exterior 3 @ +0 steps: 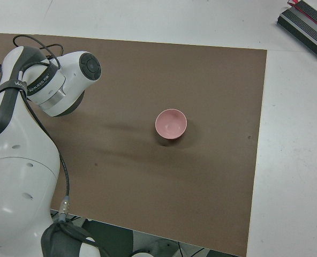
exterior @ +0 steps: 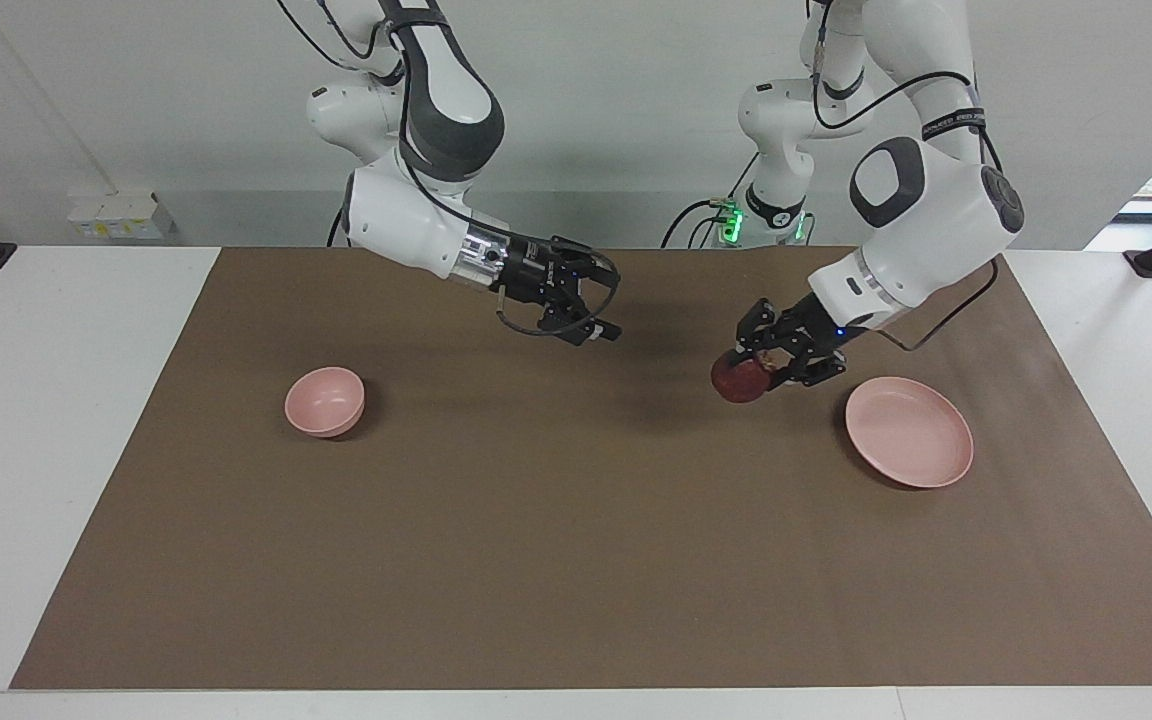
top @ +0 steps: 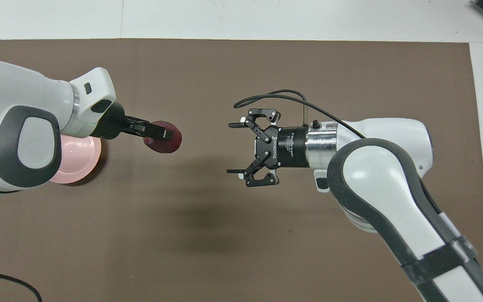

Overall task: Move apple from plate to bowl
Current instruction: 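Lift the apple with the left gripper while the right gripper opens toward it, then grasp the apple with the right gripper and open the left gripper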

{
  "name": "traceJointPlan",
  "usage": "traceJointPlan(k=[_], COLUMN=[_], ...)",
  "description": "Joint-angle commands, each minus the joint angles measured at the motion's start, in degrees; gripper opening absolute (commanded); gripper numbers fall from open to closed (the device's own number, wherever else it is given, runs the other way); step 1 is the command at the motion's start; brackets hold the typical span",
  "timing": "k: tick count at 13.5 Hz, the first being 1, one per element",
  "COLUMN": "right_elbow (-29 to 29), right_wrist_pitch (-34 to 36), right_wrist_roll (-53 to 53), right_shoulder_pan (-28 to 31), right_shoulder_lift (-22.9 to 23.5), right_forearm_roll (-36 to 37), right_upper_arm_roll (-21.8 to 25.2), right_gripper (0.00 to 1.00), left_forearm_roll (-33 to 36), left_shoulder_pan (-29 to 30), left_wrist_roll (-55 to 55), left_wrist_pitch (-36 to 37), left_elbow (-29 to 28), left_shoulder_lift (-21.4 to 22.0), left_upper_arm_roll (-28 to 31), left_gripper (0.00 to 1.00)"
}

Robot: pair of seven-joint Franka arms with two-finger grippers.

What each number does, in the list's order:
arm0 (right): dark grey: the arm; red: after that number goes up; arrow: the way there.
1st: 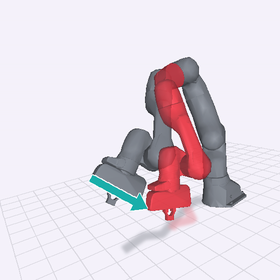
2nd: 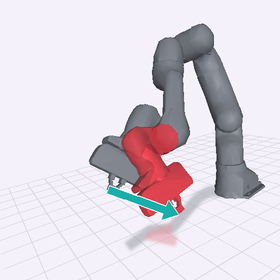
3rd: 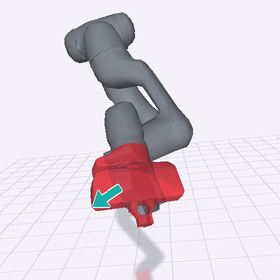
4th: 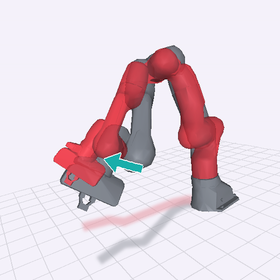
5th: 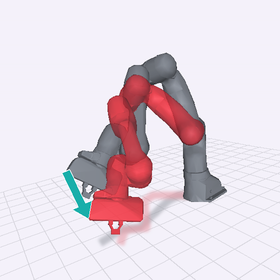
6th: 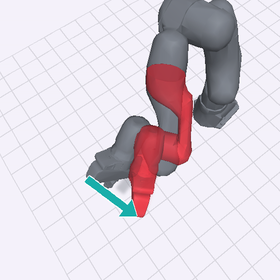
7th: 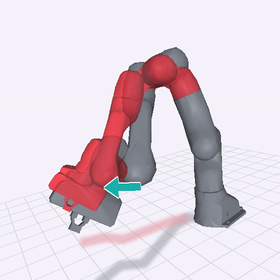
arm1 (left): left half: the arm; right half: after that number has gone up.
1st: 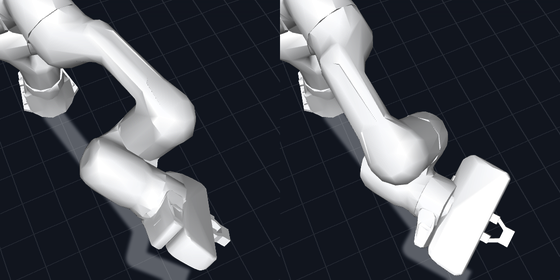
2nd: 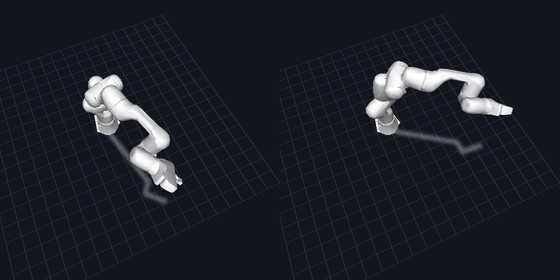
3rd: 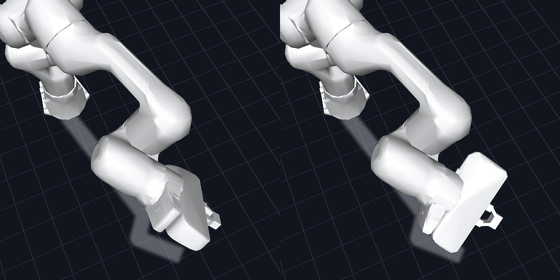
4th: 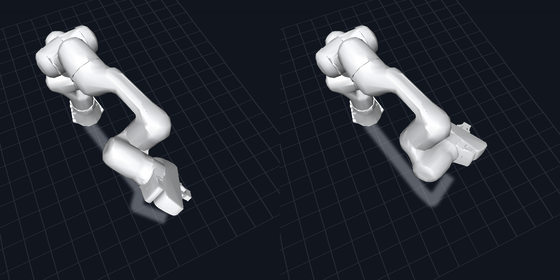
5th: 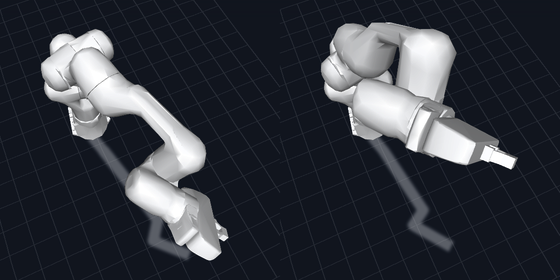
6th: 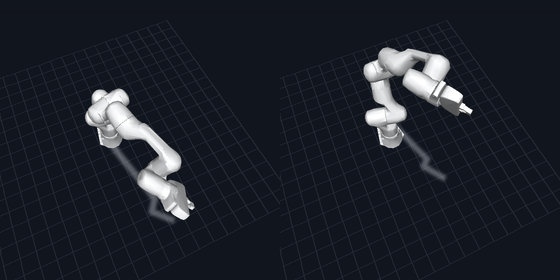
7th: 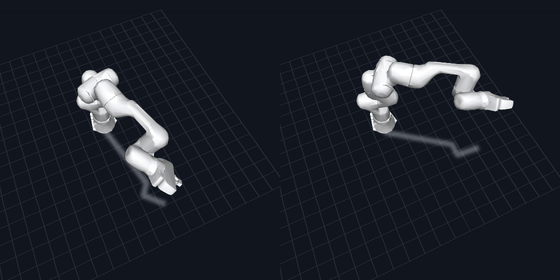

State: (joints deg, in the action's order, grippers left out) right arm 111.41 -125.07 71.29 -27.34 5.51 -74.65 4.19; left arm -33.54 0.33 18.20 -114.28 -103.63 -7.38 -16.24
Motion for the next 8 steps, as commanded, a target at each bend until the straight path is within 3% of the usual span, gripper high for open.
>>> traceJointPlan(k=[1, 4, 8], right_elbow=[0.74, 0.47, 0.65], right_wrist_pitch=[-0.26, -0.96, -0.7], right_wrist_roll=[0.08, -0.01, -1.06], right_shoulder_pan=[0.62, -0.35, -0.7], right_shoulder_lift=[-0.07, 0.91, 0.73], right_forearm_roll=[-1.46, -2.87, -2.52], right_upper_arm_roll=[-0.06, -0.06, -0.06], right_gripper=[1.0, 1.0, 1.0], left_forearm_roll=[-2.66, -6.8, -11.8], left_shoulder_pan=[0.02, 0.11, 0.11], left_wrist_roll=[-4.13, -13.67, -17.66], left_wrist_pitch=[1.6, 1.52, 0.81], left_elbow=[0.88, 2.98, 3.96], left_shoulder_lift=[1.49, 1.14, 0.87], left_upper_arm_roll=[-2.74, -5.9, -8.19], left_gripper=[0.0, 0.0, 0.0])
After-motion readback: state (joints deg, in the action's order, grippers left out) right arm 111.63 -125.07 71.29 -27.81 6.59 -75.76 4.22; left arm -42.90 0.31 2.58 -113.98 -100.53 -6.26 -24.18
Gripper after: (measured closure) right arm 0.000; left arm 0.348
